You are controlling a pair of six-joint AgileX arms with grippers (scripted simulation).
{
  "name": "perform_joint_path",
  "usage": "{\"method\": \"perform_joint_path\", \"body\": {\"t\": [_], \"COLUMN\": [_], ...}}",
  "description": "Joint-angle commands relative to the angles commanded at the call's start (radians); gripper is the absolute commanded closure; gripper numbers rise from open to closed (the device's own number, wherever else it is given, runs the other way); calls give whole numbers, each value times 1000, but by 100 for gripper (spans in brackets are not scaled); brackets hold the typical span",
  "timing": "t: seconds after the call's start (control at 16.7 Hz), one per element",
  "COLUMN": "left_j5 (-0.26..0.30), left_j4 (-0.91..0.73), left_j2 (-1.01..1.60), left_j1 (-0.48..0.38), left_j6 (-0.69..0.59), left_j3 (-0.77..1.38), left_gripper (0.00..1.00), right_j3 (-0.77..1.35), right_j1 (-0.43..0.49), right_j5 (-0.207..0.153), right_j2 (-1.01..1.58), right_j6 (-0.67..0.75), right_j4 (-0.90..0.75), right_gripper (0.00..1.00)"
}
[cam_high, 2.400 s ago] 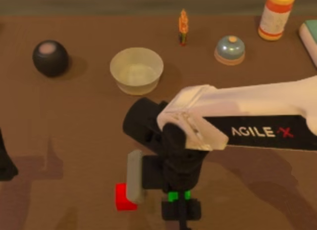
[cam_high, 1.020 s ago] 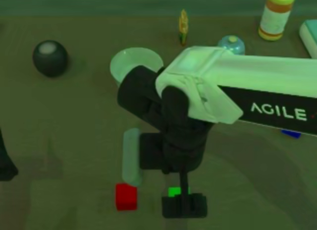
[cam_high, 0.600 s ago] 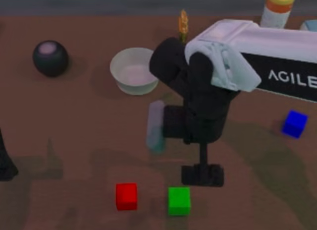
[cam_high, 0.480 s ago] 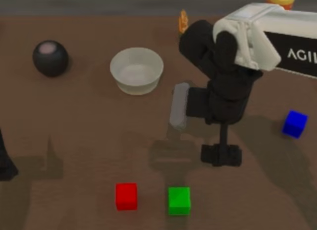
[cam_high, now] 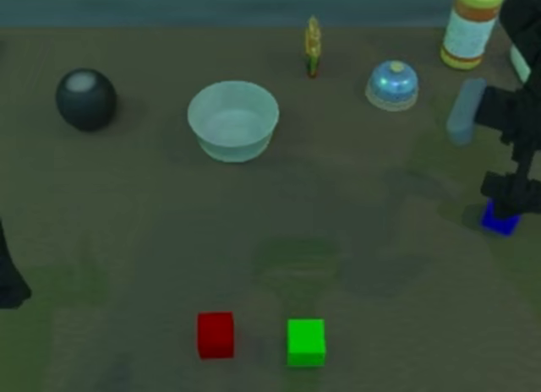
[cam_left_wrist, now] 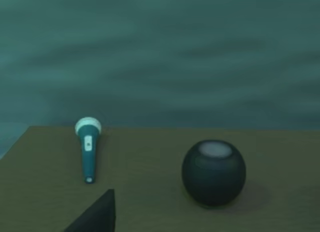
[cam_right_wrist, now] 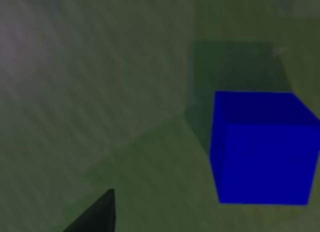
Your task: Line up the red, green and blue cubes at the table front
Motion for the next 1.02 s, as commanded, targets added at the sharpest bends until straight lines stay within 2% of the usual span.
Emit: {"method": "perform_joint_path", "body": {"t": [0.48,0.84,1.02], "left_j5": [0,0,0], "left_j4": [0,0,0], "left_j2": [0,0,0], "left_j1": [0,0,0], "left_j6": [0,0,0], "left_j3": [0,0,0], "left_gripper": [0,0,0], "right_j3": [-12,-135,-167], "right_j1": [-21,-22,-22], "right_j5": [0,1,1], "right_j2": [4,106,136], "right_j6": [-9,-7,-8], "right_j4": [19,258,310], "right_gripper": [0,0,0]}}
